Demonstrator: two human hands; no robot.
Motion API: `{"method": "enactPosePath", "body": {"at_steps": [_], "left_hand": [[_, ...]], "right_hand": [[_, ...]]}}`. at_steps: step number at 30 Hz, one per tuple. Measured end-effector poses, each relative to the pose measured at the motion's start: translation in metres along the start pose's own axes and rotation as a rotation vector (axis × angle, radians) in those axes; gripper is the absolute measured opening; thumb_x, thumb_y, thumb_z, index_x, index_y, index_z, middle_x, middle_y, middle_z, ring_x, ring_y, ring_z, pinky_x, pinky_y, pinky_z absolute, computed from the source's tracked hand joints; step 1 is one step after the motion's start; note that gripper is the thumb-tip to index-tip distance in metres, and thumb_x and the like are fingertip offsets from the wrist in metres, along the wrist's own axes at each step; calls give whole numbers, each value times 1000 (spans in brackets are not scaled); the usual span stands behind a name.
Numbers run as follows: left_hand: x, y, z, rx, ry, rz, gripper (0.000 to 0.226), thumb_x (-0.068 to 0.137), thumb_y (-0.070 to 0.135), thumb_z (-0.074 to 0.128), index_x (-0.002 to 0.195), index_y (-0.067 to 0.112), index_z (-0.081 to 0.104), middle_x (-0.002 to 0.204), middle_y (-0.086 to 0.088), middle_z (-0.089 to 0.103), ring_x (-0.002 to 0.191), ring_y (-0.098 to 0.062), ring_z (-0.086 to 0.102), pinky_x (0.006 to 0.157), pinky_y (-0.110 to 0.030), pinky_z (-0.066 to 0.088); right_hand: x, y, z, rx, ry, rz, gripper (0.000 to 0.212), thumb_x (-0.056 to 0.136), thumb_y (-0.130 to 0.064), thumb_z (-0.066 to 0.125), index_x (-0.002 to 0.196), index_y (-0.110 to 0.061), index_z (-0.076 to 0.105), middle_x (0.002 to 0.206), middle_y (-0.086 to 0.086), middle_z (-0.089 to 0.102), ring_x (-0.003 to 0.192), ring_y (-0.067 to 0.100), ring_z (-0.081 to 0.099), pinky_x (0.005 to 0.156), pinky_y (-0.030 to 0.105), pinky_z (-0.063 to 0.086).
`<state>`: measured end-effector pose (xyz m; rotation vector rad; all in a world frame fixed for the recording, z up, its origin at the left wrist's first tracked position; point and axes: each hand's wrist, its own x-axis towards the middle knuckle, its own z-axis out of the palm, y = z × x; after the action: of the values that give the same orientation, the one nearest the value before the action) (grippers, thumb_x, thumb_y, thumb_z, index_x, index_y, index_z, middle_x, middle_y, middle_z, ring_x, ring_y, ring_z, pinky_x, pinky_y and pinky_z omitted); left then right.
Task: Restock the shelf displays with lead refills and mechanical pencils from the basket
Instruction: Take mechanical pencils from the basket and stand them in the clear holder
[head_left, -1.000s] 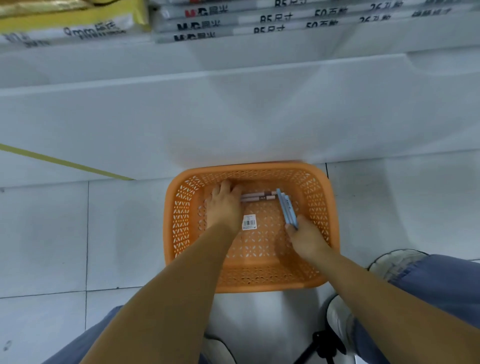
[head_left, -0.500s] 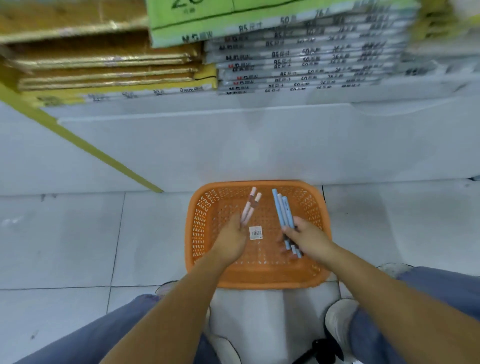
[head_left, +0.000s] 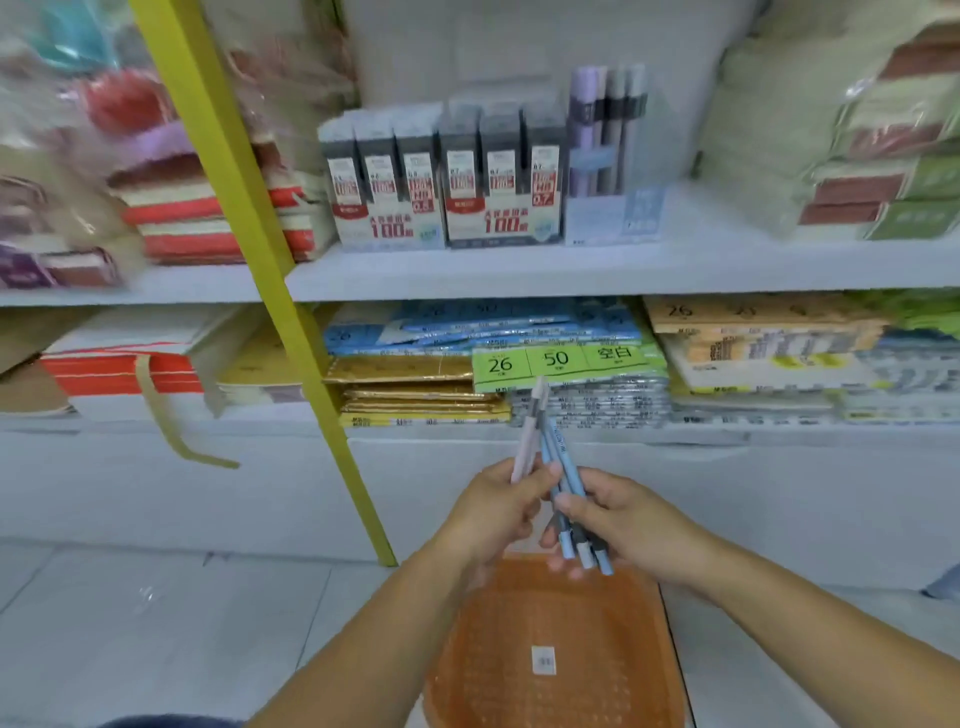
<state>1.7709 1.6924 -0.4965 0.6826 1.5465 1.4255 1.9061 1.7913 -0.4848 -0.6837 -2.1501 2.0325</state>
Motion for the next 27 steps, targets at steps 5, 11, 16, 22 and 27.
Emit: {"method": "enactPosePath", "body": {"at_steps": [5,11,16,22,27], "left_hand": [[-8,75,2,48,13,154,25,103,40,50,100,26,71,78,19,71,78,-11,58,73,-28,41],[7,111,-7,-35,106,208,25,107,33,44,114,14,58,75,6,74,64,-12,69,68,-32,60],[28,113,-3,199,309,282,23,102,41,49,98,21,60,70,3,48,51,-8,40,43,-21,35],[36,118,5,319,281,349,16,89,44,71,85,28,71,59,15,65,42,4,50,41,-13,38],[40,125,10,218,258,314,15,91,38,70,84,25,71,67,11,71,39,3,44,46,-21,38]], "right_hand": [[-4,-64,-19,-158,6,-109,20,103,-32,43,119,-31,54,94,1,73,82,25,73,61,35,59],[11,-84,-53,-432,313,-251,4,102,-32,42,102,-29,45,72,-1,67,46,3,44,51,23,36],[18,-90,-66,-667,436,-331,10,96,-34,53,91,-40,59,81,-9,48,63,5,49,62,30,39],[7,-104,-70,-553,404,-467,36,87,-13,68,94,-49,67,88,-10,51,75,0,51,64,12,42],[-2,-109,-80,16,518,-466,21,83,-2,70,91,-22,69,93,-5,73,68,12,69,62,15,52]]}}
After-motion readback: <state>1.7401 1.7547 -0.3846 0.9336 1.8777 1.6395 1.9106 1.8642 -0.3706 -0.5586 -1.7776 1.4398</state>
